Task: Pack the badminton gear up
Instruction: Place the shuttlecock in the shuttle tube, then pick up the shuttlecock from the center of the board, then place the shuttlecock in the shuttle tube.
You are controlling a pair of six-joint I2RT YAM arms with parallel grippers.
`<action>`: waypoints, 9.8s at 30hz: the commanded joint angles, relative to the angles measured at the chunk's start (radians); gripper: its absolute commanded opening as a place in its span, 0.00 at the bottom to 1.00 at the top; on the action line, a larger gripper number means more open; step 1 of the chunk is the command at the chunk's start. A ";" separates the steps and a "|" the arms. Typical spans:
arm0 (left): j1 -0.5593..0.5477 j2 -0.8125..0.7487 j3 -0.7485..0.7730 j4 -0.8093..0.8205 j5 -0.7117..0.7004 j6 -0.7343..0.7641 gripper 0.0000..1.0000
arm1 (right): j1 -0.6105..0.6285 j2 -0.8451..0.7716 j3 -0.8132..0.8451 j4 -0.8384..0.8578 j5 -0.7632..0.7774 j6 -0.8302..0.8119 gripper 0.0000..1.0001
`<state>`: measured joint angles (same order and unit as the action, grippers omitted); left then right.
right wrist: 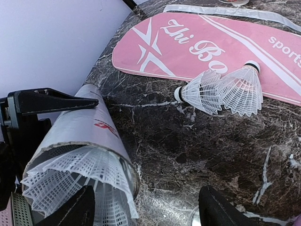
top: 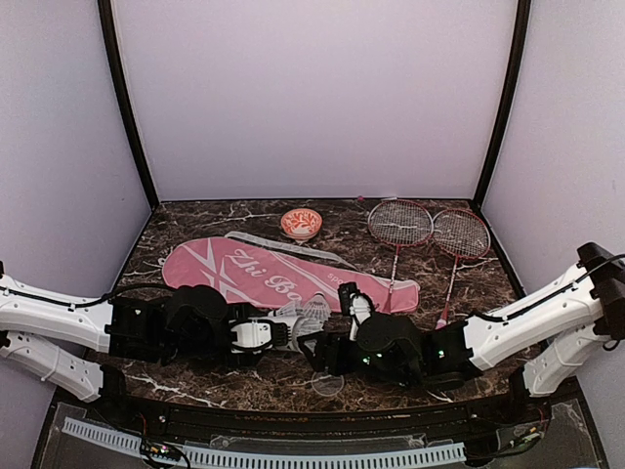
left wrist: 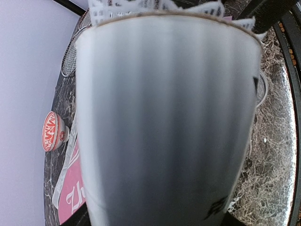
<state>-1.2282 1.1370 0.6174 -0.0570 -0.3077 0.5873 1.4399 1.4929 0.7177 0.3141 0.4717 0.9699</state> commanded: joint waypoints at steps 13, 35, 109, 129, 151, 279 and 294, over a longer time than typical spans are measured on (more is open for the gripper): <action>0.003 -0.031 0.027 0.040 0.002 -0.025 0.65 | -0.108 0.088 0.133 -0.042 -0.227 -0.075 0.82; 0.003 -0.029 0.027 0.040 -0.002 -0.025 0.65 | -0.110 -0.138 -0.022 -0.038 -0.271 -0.094 0.85; 0.004 -0.032 0.012 0.067 -0.055 -0.018 0.65 | -0.095 -0.302 0.035 -0.311 -0.260 -0.224 0.71; 0.004 -0.032 0.019 0.050 -0.019 -0.020 0.65 | -0.346 -0.018 0.113 -0.321 -0.131 -0.344 0.68; 0.004 -0.034 0.023 0.041 -0.014 -0.023 0.65 | -0.357 0.328 0.314 -0.267 -0.120 -0.457 0.37; 0.004 0.021 0.052 0.037 0.007 0.006 0.65 | -0.240 -0.035 0.245 -0.260 -0.630 -0.257 0.00; 0.003 0.023 0.053 0.037 0.009 0.005 0.65 | -0.215 0.004 0.236 -0.198 -0.543 -0.237 0.00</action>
<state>-1.2259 1.1652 0.6704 -0.0357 -0.3099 0.5915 1.2057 1.4776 0.9348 0.0433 -0.1215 0.7277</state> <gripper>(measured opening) 0.657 0.005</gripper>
